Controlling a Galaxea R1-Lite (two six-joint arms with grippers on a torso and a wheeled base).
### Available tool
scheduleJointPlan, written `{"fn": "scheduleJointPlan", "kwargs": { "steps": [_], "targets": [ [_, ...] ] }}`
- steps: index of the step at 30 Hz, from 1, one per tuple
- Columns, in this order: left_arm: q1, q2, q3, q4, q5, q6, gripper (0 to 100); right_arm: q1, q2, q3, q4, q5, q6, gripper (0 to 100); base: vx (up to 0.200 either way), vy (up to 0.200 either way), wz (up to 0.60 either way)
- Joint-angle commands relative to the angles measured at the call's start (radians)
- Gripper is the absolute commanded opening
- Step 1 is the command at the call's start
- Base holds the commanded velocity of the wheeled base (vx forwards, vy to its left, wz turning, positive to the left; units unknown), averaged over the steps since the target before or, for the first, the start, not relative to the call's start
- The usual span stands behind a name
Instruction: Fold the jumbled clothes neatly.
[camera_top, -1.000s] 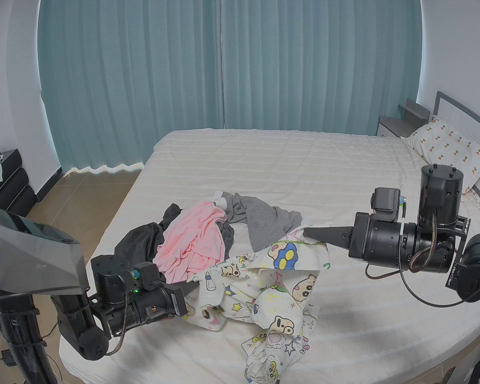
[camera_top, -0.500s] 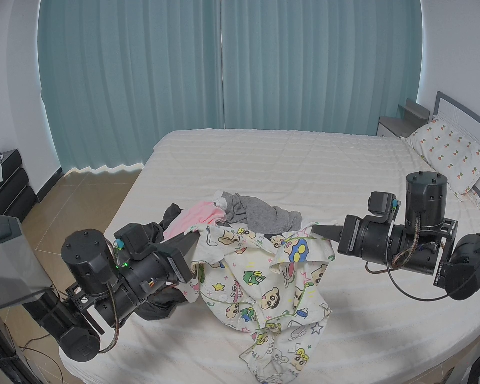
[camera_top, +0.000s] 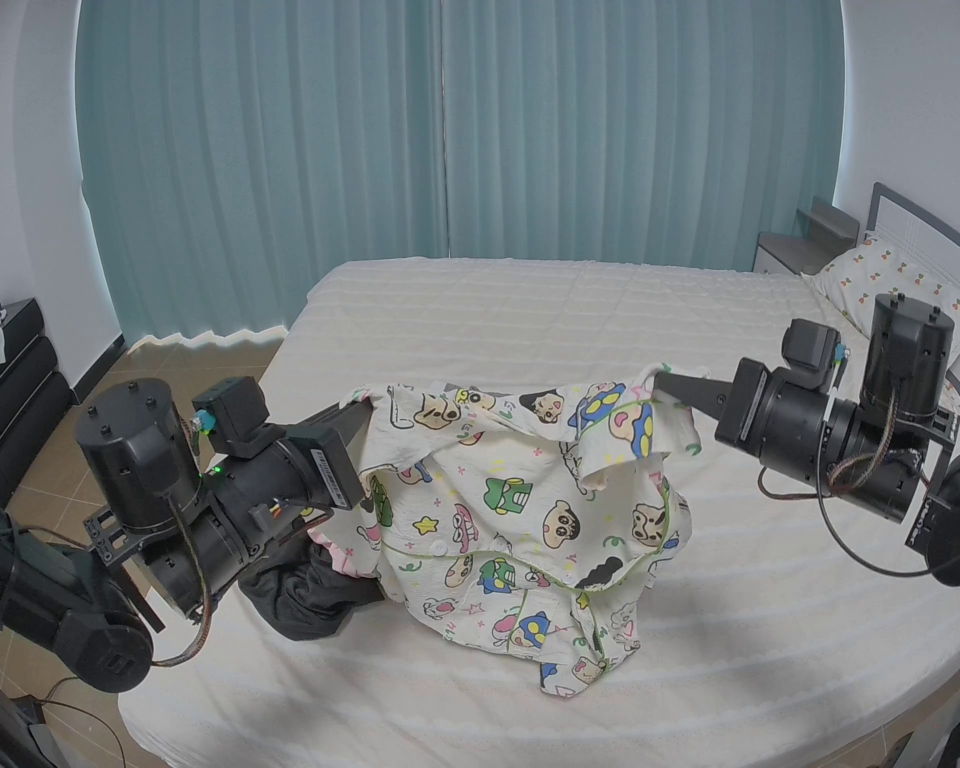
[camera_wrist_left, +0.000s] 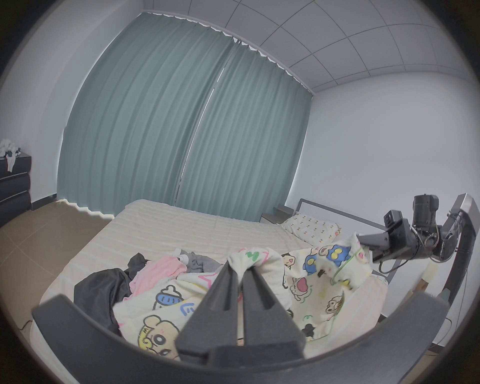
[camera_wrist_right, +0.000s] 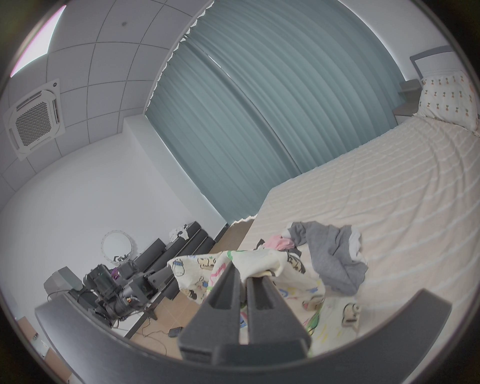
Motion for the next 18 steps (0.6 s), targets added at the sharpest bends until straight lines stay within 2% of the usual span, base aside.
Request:
{"fn": "scheduleJointPlan", "kwargs": {
  "steps": [1, 4, 10, 14, 15, 18],
  "targets": [
    [-0.042, -0.033, 0.032, 0.007, 0.003, -0.043, 0, 0.049, 0.038, 0.063, -0.007, 0.005, 0.010, 0, 0.000, 0.000, 0.00],
    [-0.071, -0.039, 0.038, 0.009, 0.018, -0.080, 0, 0.052, 0.058, 0.066, -0.007, 0.005, 0.025, 0, 0.000, 0.000, 0.00],
    [-0.085, -0.090, -0.020, 0.023, 0.066, -0.075, 0, 0.048, 0.002, 0.017, -0.027, -0.003, 0.060, 0, 0.000, 0.000, 0.00],
    [-0.086, -0.150, -0.054, 0.087, 0.066, -0.072, 0, 0.048, -0.055, -0.006, -0.027, -0.003, 0.060, 0, 0.000, 0.000, 0.00],
    [-0.100, -0.202, -0.075, 0.184, 0.064, -0.074, 0, 0.052, -0.107, -0.021, -0.026, -0.001, 0.060, 0, 0.000, 0.000, 0.00],
    [-0.117, -0.234, -0.066, 0.236, 0.058, -0.082, 0, 0.055, -0.150, -0.009, -0.021, 0.005, 0.060, 0, 0.000, 0.000, 0.00]
  ]
}}
